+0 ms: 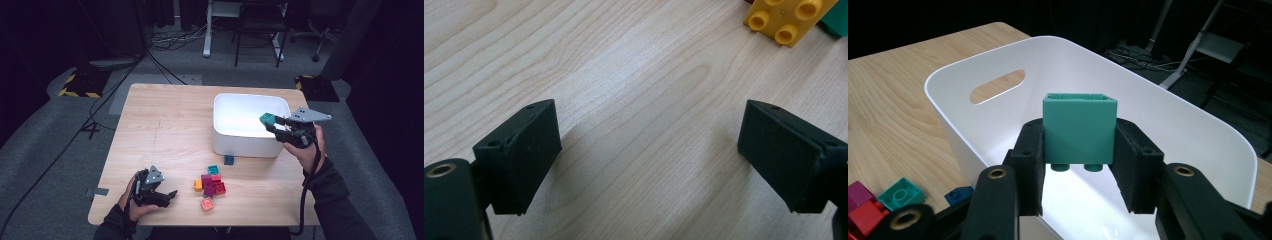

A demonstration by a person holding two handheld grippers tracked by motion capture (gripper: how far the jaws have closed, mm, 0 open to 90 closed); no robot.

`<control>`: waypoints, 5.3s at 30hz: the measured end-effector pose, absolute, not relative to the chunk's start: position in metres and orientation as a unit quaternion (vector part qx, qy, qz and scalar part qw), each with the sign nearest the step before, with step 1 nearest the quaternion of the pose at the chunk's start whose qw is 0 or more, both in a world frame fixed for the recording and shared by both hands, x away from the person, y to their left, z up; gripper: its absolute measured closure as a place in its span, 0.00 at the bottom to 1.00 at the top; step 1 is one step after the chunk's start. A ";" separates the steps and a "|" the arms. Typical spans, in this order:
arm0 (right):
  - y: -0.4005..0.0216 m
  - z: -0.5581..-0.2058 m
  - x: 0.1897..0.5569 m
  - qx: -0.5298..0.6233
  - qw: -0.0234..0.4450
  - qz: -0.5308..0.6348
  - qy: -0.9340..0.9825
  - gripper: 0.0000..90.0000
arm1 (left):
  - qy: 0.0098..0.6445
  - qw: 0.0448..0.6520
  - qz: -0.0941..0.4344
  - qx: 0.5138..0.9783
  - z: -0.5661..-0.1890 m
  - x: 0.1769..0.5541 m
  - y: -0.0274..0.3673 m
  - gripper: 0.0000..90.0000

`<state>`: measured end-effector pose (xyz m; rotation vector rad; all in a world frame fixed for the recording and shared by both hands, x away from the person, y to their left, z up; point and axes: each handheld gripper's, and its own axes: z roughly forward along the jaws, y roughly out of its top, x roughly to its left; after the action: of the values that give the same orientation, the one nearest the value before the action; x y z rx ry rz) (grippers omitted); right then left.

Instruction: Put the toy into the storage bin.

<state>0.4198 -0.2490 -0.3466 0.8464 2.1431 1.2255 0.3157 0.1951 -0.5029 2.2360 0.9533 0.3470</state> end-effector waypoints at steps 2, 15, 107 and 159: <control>-0.248 -0.348 0.423 0.317 0.261 0.452 0.792 0.66 | 0.365 0.337 0.131 0.858 -0.503 0.316 0.195 0.12; -0.242 -0.359 0.441 0.336 0.257 0.430 0.797 0.66 | 0.366 0.337 0.131 0.858 -0.503 0.316 0.195 0.12; -0.134 -0.488 0.398 0.282 0.177 0.387 0.860 0.49 | 0.364 0.340 0.128 0.858 -0.504 0.315 0.195 0.12; -0.215 -0.439 0.369 0.278 0.183 0.435 0.837 0.66 | 0.364 0.340 0.128 0.858 -0.503 0.315 0.195 0.12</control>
<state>0.3688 -0.2147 -0.4389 0.7835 2.3600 1.2263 0.3150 0.1950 -0.5035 2.2326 0.9470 0.3335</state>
